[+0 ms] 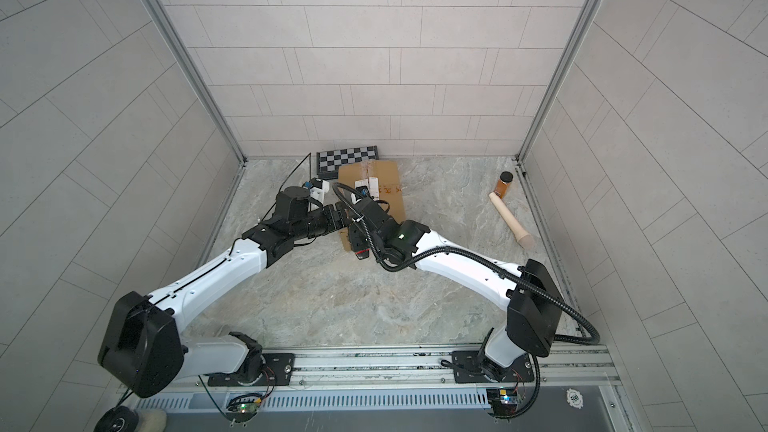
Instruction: Unpack the express box
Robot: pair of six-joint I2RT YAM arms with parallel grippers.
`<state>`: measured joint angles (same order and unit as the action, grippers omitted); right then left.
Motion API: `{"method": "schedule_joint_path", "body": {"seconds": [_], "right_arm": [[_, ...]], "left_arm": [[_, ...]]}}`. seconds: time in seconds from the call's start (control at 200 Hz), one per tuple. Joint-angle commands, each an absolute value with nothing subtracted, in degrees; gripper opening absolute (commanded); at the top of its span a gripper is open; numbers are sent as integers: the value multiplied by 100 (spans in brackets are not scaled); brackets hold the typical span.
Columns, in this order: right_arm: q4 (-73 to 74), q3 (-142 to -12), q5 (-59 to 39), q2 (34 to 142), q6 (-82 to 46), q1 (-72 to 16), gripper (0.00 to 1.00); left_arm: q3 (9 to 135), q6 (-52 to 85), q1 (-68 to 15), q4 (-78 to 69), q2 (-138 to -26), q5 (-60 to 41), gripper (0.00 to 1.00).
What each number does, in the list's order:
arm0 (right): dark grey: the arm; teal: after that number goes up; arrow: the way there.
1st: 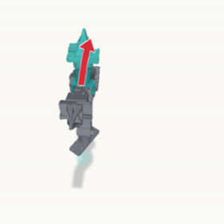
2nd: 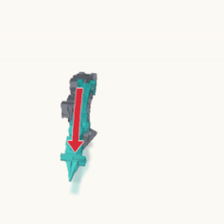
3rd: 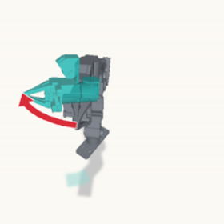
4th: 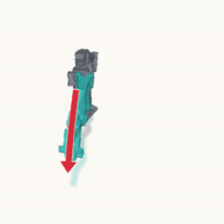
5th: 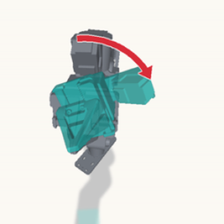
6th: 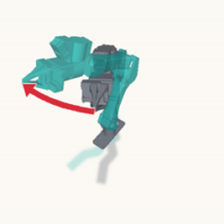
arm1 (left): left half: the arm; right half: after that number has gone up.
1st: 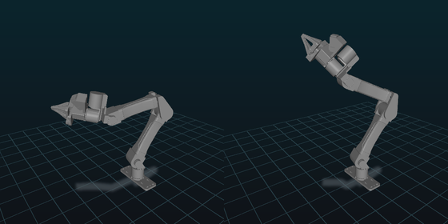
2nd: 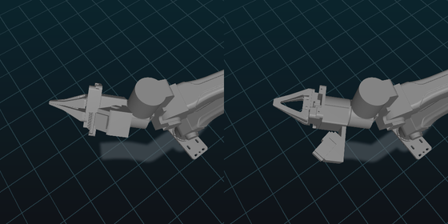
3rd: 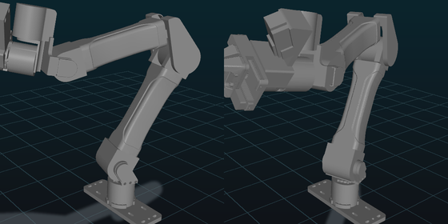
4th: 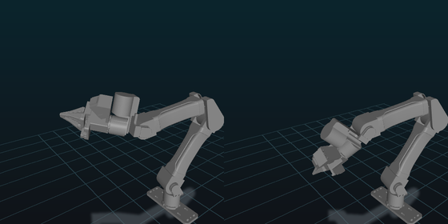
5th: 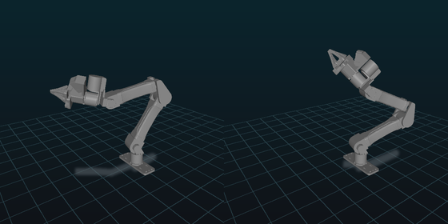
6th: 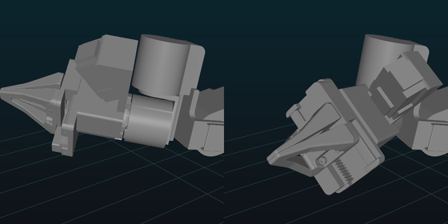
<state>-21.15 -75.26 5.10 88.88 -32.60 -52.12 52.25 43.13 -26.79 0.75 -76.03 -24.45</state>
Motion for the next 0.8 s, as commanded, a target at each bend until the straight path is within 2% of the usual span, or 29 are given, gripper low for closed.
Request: {"method": "schedule_joint_path", "body": {"seconds": [0.0,0.11,0.24,0.29,0.33,0.38,0.476,0.641,0.791], "right_arm": [[-2079,-7664,483,8947,-3099,-5300,12],[-2074,-7675,427,8974,-3054,-5335,12],[-2048,-7683,372,8991,-3024,-5368,14],[-2031,-7678,329,8981,-3031,-5368,21],[-1959,-7644,289,8946,-3097,-5363,34],[-1721,-7495,237,8833,-3238,-5347,49],[-1076,-7026,47,8363,-3347,-5232,59],[142,-6120,-934,7583,-3911,-4827,65],[1456,-5506,-1535,7496,-4503,-4746,65]], "left_arm": [[5352,4316,-2702,-156,-7677,-2562,62],[5361,4351,-2700,-201,-7708,-2575,44],[5345,4392,-2702,-229,-7708,-2557,17],[5338,4394,-2706,-238,-7699,-2558,7],[5328,4395,-2704,-254,-7692,-2553,0],[5304,4395,-2701,-294,-7667,-2557,0],[5172,4444,-2682,-575,-7582,-2612,0],[4635,4895,-2529,-2207,-7415,-3312,0],[4293,5295,-2426,-3595,-7258,-3794,0]]}}
